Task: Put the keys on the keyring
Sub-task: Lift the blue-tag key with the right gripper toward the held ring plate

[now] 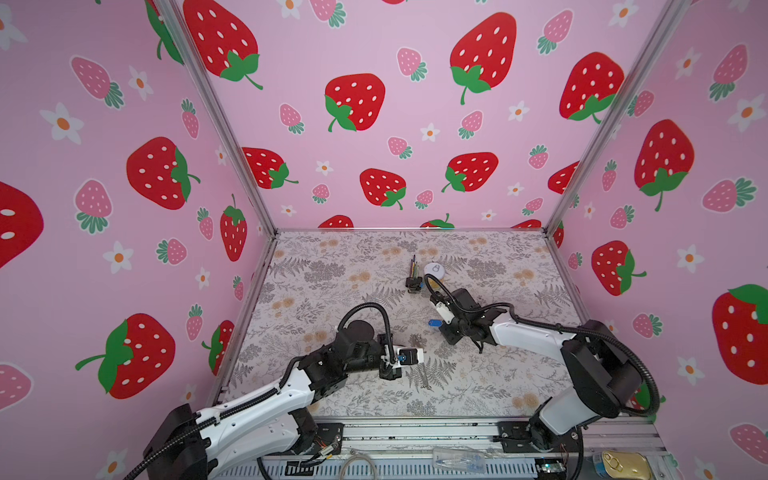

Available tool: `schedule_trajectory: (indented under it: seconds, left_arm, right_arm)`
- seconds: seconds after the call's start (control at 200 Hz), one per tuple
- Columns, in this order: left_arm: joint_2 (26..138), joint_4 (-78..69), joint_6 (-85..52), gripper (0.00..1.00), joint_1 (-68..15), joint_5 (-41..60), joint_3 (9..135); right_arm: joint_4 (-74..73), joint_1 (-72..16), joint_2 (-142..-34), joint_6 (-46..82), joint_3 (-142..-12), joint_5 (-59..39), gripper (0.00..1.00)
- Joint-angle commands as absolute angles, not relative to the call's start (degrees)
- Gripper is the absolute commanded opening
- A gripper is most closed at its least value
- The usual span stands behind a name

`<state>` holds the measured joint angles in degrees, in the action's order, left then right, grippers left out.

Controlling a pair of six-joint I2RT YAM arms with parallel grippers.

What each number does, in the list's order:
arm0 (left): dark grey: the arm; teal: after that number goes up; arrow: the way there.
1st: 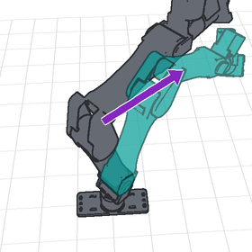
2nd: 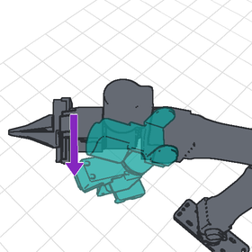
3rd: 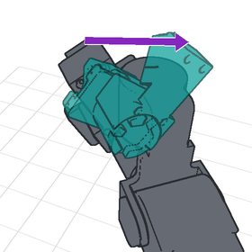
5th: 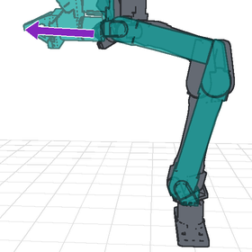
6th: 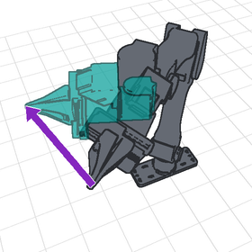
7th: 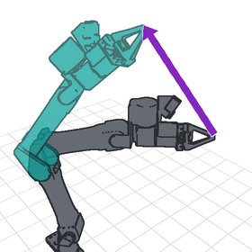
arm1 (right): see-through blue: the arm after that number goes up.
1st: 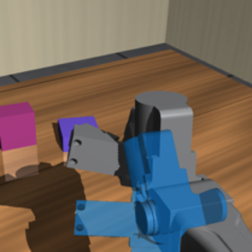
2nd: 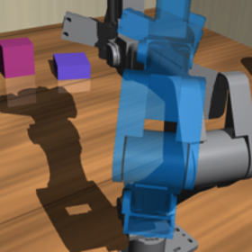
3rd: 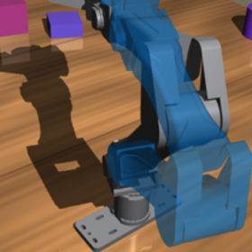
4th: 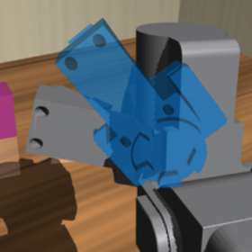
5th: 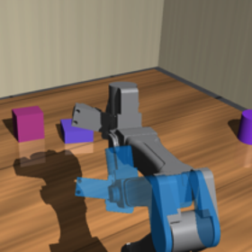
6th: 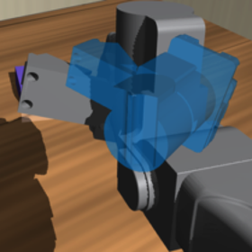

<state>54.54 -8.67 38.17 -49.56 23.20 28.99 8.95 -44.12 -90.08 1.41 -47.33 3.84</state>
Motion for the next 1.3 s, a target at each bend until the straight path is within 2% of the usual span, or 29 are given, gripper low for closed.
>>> schedule_trajectory:
  seconds: [0.0,0.16,0.335,0.555,0.825,0.985,1.296]
  left_arm:
    - [54.76,-8.79,38.94,0.0,-49.73,25.35,31.86]
    - [55.13,-8.82,39.14,0.0,-49.75,26.1,31.93]
    - [55.2,-8.89,39.28,0.0,-49.76,28.56,32.14]
    - [54.2,-10.55,39.46,0.0,-49.79,29.47,30.91]
    - [53.62,-13.3,39.3,0.0,-49.76,31.86,29.38]
    - [52.46,-13.51,42.76,0.0,-49.75,29.09,28.1]
    - [48.9,-15.19,51.82,0.0,-49.94,24.81,25.59]
  right_arm:
    - [10.44,-44.38,-87.74,0.4,-46.45,4.79,0.0]
    - [10.82,-44.38,-82.79,-2.43,-45.93,1.57,0.0]
    - [2.46,-44.37,-73.54,-7.91,-39.43,-7.17,0.0]
    - [-1.8,-45.51,-66.37,-13.21,-35.0,-12.84,0.0]
    - [-7.71,-52.32,-55.89,-18.49,-28.29,-12.56,0.0]
    - [-8.18,-55.04,-49.58,-18.93,-25.76,-12.29,0.0]
    - [-9.11,-58.99,-47.24,-24.46,-25.47,-10.19,0.0]
